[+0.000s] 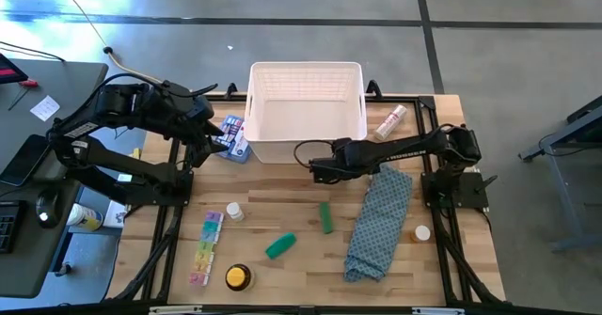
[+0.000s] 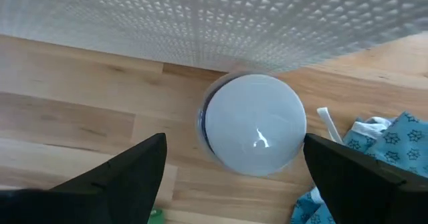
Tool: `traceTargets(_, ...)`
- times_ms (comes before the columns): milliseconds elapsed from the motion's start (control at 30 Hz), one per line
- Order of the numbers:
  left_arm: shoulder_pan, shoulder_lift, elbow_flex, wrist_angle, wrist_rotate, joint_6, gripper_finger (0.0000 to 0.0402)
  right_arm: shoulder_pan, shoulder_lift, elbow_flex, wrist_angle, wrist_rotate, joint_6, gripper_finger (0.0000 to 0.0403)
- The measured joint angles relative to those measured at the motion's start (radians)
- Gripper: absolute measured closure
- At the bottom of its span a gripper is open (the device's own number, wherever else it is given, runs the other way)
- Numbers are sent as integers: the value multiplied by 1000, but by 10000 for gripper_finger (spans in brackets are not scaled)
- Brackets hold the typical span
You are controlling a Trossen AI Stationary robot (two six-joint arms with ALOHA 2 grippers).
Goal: Pick & place medical supplies in basket/bin
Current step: Put the green pill bottle into the white bin
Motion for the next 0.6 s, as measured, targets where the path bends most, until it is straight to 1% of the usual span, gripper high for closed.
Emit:
traceTargets(133, 0, 0, 0, 0, 0, -1, 131, 2, 0, -37, 9, -28, 4, 61)
traceTargets(333, 0, 0, 0, 0, 0, -4, 131, 18, 0, -109, 92, -66, 26, 68)
traceTargets(533, 0, 0, 0, 0, 0, -4, 131, 51, 0, -103, 116, -6, 27, 91)
traceTargets(600, 0, 0, 0, 0, 0, -4, 131, 54, 0, -103, 110, -2, 27, 98)
